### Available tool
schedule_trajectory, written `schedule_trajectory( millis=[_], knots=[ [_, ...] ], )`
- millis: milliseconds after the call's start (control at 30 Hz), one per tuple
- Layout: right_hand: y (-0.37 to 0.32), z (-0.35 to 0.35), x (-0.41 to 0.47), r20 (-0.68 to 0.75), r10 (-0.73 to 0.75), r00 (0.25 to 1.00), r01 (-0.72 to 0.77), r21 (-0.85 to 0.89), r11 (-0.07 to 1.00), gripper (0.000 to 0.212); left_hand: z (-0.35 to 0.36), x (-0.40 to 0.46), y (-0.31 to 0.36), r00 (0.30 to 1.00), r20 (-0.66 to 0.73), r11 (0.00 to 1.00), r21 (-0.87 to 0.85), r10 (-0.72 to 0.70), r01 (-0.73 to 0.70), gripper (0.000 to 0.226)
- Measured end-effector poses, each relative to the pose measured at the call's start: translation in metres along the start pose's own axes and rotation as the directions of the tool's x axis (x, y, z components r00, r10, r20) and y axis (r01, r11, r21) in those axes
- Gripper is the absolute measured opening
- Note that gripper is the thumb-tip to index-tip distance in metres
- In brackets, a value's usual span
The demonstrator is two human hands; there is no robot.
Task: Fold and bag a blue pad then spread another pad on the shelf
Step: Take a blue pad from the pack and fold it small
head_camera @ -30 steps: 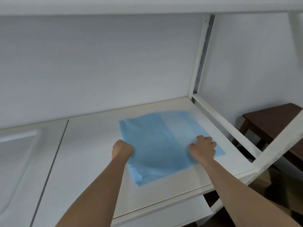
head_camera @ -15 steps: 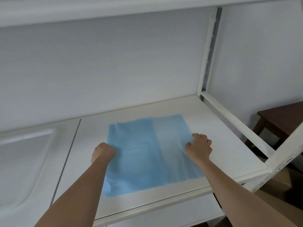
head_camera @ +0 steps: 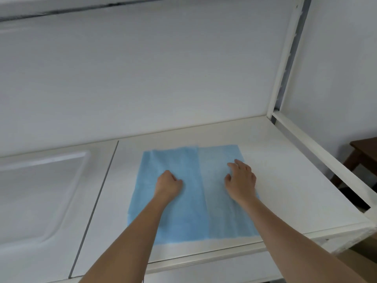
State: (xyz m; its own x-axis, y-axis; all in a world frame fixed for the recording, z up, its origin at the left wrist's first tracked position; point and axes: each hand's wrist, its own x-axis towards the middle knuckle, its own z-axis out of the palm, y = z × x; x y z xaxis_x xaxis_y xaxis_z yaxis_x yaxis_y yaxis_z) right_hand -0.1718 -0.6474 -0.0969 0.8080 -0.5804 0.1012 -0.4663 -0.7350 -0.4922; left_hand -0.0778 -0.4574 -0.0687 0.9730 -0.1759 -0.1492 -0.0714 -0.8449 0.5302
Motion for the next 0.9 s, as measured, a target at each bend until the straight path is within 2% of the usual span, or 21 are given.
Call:
schedule_trajectory(
  millis=[100, 233, 300, 467, 700, 767, 833, 900],
  knots=[
    [-0.002, 0.004, 0.001, 0.056, -0.118, 0.991, 0.123, -0.089, 0.988, 0.047, 0.024, -0.011, 0.017, 0.996, 0.086, 0.999, -0.01, 0.038, -0.037, 0.035],
    [0.008, 0.01, 0.001, 0.157, -0.147, 0.977, 0.175, -0.184, 0.967, 0.052, 0.034, -0.015, 0.021, 0.995, 0.1, 0.989, 0.144, 0.025, -0.04, 0.069],
    [0.013, 0.012, 0.002, 0.186, -0.146, 0.972, 0.187, -0.226, 0.956, 0.053, 0.035, -0.014, 0.021, 0.993, 0.114, 0.987, 0.152, 0.036, -0.054, 0.067],
    [0.013, 0.014, 0.008, 0.228, -0.154, 0.961, 0.212, -0.253, 0.944, 0.055, 0.032, -0.012, 0.018, 0.99, 0.133, 0.996, 0.064, 0.054, -0.063, 0.039],
    [0.004, 0.006, 0.015, 0.311, -0.115, 0.943, 0.185, -0.207, 0.961, 0.056, 0.027, -0.012, 0.015, 0.993, 0.119, 0.99, -0.14, 0.007, 0.009, 0.034],
    [-0.005, 0.006, 0.014, 0.227, -0.161, 0.961, 0.197, -0.143, 0.97, 0.053, 0.023, -0.011, 0.015, 0.992, 0.127, 0.976, -0.215, -0.014, 0.041, 0.039],
    [-0.015, 0.008, 0.013, 0.086, -0.221, 0.971, 0.216, 0.062, 0.974, 0.043, 0.018, -0.01, 0.014, 0.987, 0.156, 0.953, -0.296, -0.025, 0.071, 0.042],
    [-0.028, 0.009, 0.01, 0.046, -0.201, 0.978, 0.177, 0.315, 0.932, 0.034, 0.012, -0.01, 0.011, 0.983, 0.182, 0.929, -0.358, -0.025, 0.09, 0.039]
  ],
)
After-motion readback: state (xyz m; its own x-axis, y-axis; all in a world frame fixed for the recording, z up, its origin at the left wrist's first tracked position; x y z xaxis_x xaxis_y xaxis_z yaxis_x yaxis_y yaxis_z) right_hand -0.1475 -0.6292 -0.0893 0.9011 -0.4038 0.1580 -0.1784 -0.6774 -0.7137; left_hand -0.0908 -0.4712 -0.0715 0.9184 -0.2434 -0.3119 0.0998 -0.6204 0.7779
